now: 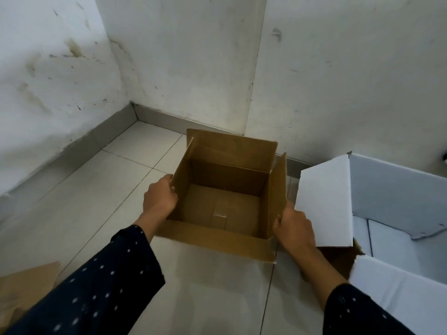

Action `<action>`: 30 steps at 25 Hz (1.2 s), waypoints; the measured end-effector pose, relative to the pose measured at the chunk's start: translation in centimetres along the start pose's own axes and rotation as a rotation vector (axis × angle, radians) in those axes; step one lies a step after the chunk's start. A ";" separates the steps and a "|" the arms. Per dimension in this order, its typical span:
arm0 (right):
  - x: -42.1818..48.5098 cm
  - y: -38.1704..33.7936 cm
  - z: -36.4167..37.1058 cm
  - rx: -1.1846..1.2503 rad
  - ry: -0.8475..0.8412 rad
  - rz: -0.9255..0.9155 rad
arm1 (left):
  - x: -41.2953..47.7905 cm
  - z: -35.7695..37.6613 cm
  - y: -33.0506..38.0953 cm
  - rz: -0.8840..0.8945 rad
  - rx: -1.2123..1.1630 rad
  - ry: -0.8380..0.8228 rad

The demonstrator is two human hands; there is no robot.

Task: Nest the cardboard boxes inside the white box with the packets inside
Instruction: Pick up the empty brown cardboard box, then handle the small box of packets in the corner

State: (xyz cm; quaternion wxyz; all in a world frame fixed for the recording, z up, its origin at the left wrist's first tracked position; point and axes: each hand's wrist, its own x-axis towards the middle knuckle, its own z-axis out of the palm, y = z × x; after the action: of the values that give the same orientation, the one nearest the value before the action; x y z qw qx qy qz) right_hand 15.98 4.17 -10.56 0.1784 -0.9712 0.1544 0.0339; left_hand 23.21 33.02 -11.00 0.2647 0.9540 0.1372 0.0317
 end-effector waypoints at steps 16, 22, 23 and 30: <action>-2.8 -4.9 -1.2 0.057 0.296 -0.195 | 0.1 -4.6 -5.7 -0.063 -0.284 0.127; -10.0 -21.0 4.6 0.231 0.029 -0.633 | -7.2 -18.0 -21.8 -0.140 -0.141 0.339; -11.7 -23.2 5.9 0.254 -0.049 -0.676 | -9.2 -20.2 -24.8 -0.168 -0.098 0.368; -22.2 -32.3 13.7 0.043 -0.551 -0.738 | -24.1 -26.3 -42.2 -0.664 0.202 0.200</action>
State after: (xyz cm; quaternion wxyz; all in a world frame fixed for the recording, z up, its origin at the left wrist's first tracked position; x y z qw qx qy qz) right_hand 4.81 44.12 -9.84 0.2329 -0.9122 -0.2540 0.2217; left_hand -13.74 74.04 -9.84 0.1500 0.8709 0.4674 0.0235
